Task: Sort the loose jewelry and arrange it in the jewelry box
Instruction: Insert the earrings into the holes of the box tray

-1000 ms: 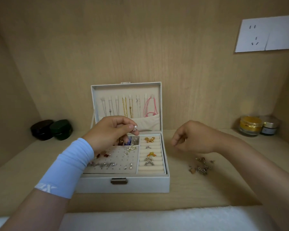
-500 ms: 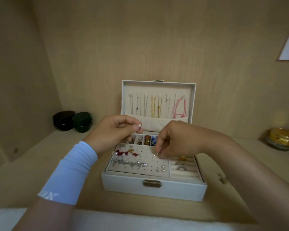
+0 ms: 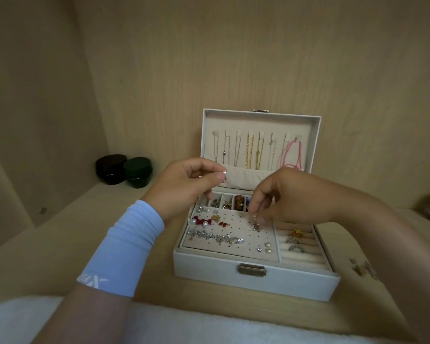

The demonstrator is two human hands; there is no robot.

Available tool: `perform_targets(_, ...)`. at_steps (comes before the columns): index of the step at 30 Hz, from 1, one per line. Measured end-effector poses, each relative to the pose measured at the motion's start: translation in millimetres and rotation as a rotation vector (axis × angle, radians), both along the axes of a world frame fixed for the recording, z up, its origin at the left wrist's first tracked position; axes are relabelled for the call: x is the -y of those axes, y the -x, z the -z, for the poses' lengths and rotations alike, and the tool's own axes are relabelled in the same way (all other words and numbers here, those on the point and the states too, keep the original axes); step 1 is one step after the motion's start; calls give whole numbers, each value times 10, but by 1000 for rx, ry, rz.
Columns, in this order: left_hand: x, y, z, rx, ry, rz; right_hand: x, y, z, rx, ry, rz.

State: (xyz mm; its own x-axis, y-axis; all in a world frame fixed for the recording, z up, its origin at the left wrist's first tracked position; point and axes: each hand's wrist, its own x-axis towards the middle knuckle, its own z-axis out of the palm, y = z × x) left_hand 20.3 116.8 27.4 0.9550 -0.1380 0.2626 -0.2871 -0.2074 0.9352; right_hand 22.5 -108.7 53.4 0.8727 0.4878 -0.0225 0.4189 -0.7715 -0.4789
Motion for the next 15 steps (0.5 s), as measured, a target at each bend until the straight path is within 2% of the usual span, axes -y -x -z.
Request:
perform_targets(3, 9, 27, -23, -12, 12, 26, -35, 18, -24, 180, -244, 29)
perform_targets(6, 45, 61, -39, -36, 40, 67, -199, 103, 2, 270, -457, -5)
perform_targets(15, 50, 46, -23, -124, 146, 87, -315, 96, 108, 376, -600, 65)
